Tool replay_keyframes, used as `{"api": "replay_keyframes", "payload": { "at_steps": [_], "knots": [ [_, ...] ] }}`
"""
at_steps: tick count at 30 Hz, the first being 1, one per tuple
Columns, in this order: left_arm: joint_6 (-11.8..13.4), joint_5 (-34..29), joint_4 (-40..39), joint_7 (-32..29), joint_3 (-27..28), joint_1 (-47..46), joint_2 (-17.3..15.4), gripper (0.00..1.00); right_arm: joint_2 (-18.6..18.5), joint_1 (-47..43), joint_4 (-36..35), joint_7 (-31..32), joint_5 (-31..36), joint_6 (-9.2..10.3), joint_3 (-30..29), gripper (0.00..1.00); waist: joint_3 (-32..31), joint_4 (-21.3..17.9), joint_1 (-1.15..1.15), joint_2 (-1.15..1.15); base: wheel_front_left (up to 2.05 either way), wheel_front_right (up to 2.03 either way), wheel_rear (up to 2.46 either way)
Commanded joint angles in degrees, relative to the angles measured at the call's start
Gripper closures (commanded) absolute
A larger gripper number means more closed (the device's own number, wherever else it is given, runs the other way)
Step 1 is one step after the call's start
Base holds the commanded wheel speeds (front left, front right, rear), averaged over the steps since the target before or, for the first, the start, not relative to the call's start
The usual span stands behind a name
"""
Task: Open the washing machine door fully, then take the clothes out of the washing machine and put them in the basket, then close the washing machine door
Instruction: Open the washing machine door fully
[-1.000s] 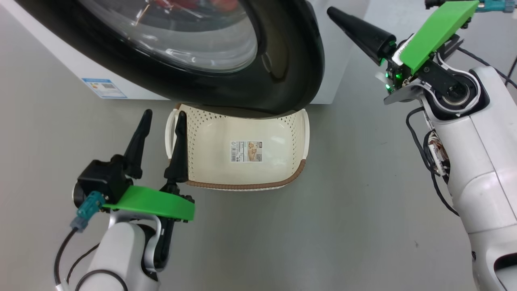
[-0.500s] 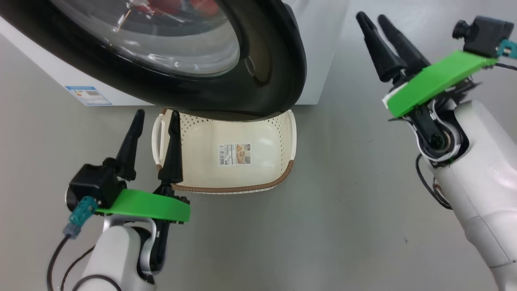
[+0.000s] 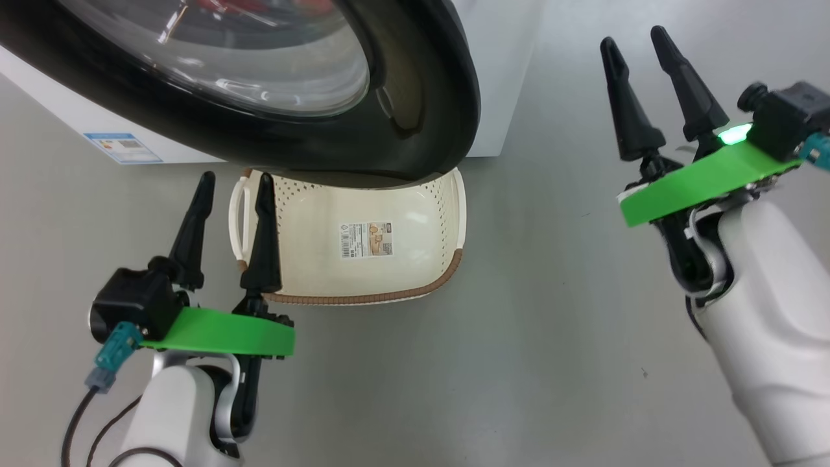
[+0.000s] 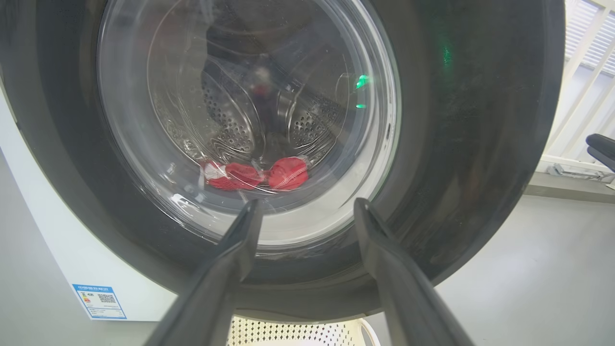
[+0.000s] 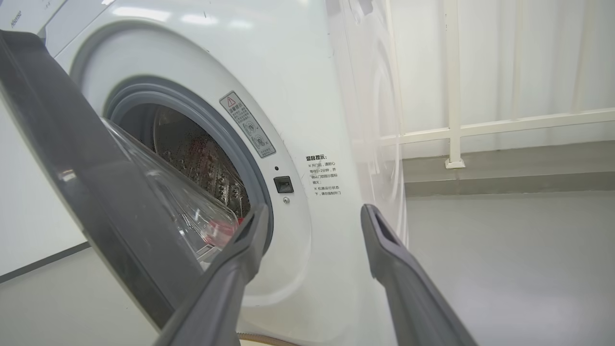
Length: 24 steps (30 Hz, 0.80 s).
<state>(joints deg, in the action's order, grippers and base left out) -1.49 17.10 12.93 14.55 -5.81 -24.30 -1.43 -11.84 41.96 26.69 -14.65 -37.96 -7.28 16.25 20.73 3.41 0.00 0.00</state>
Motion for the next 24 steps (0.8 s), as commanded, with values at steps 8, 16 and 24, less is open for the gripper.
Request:
{"api": "replay_keyframes", "payload": {
  "at_steps": [8,16,24],
  "knots": [
    [-0.19,-1.07,-1.98,0.45,2.00,0.26,-1.46,0.00,5.90,-9.80,-10.95,-0.34,13.37,-0.21,-6.92,0.00,0.34,0.09,0.00,0.00,0.00,0.00,0.00],
    [0.29,0.17,-2.72,0.45,1.84,0.83,-1.45,0.00,8.23,-15.44,-16.34,-0.34,16.56,-0.21,-10.14,0.00,0.35,0.23,0.00,0.00,0.00,0.00,0.00],
    [0.50,-0.26,-3.00,0.45,1.95,1.10,-1.45,0.00,8.90,-19.94,-19.78,-0.34,19.53,-0.21,-11.25,0.00,0.74,0.14,0.00,0.00,0.00,0.00,0.00]
  ]
}}
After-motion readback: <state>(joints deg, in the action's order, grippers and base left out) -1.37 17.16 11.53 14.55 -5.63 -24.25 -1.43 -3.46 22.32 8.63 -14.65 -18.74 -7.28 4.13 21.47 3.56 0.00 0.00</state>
